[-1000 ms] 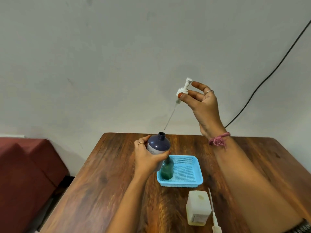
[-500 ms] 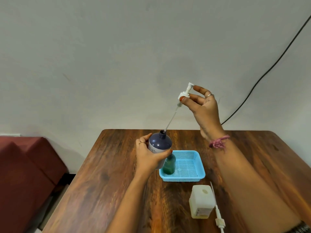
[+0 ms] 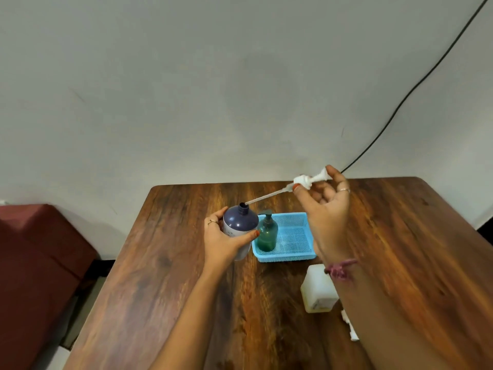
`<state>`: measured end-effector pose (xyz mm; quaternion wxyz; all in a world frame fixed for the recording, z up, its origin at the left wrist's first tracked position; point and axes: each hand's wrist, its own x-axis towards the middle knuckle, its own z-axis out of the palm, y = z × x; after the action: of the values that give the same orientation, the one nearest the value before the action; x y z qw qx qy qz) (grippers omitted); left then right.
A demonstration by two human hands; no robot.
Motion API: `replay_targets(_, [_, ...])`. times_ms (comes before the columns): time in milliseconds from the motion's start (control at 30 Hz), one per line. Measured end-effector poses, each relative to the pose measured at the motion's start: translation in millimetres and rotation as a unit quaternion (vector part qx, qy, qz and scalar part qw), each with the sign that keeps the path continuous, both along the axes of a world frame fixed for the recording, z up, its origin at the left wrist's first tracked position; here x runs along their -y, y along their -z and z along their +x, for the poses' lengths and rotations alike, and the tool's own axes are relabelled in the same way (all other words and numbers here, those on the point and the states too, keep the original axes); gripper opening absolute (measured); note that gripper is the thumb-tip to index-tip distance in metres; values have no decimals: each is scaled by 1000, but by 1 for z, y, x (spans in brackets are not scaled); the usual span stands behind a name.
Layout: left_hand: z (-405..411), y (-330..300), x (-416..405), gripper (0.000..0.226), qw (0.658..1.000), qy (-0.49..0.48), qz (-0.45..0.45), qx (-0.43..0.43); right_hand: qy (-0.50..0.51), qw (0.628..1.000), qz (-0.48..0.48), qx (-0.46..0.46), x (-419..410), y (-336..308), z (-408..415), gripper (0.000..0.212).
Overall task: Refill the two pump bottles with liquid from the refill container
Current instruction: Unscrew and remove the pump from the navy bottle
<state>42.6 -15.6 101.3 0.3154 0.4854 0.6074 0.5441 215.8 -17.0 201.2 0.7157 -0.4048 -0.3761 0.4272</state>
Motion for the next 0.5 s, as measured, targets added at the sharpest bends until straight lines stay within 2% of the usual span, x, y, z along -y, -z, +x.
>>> replay_targets(167, [-11, 25, 5, 91, 999, 7, -31, 31, 54, 998, -41, -4, 28, 52, -2, 59])
replay_targets(267, [-21, 42, 7, 91, 998, 5, -57, 21, 83, 994, -76, -19, 47, 83, -3, 56])
replay_targets(500, [-30, 82, 27, 93, 993, 33, -117, 3, 130, 963, -236, -3, 98, 165, -7, 49])
